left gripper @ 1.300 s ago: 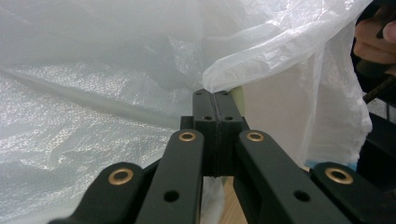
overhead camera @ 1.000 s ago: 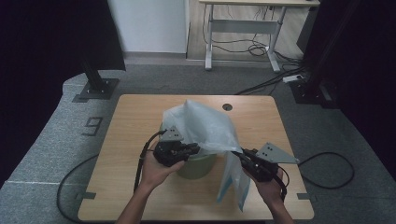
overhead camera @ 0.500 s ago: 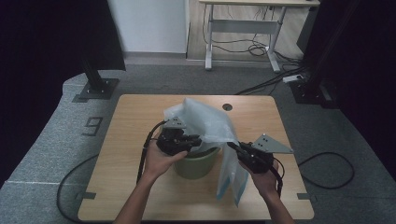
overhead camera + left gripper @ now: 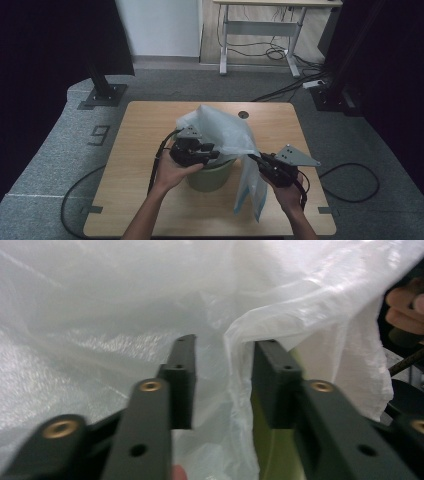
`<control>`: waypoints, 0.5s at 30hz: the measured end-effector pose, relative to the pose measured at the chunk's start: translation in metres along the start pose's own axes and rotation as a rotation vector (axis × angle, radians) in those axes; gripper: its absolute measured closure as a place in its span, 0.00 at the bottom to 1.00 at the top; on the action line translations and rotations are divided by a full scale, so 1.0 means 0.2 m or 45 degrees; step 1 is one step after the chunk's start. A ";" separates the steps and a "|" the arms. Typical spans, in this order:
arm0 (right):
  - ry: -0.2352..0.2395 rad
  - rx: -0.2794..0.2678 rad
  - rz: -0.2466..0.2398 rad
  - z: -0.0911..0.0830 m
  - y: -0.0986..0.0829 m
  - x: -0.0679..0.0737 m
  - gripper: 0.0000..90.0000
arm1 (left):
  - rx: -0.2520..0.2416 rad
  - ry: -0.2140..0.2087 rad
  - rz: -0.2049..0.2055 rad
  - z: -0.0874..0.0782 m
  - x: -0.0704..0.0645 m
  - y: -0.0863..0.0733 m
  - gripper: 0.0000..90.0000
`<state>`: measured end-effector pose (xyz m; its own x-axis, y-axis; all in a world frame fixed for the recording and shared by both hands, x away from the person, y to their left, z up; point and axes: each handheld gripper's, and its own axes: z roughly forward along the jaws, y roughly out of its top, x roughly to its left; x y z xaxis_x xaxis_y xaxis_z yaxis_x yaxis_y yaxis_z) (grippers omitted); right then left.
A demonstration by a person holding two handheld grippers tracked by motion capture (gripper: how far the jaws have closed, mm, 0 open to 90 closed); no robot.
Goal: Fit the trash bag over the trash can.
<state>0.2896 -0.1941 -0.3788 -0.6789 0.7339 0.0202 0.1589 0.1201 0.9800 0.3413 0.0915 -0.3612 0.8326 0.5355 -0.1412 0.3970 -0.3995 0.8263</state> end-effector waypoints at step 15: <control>0.073 0.016 -0.010 0.11 -0.01 0.06 0.88 | -0.028 0.071 0.036 0.02 -0.04 0.03 0.88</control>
<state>0.2974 -0.1713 -0.3857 -0.7202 0.6934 0.0238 0.1617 0.1343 0.9777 0.3398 0.0813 -0.3570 0.8206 0.5648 -0.0874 0.3642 -0.3989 0.8416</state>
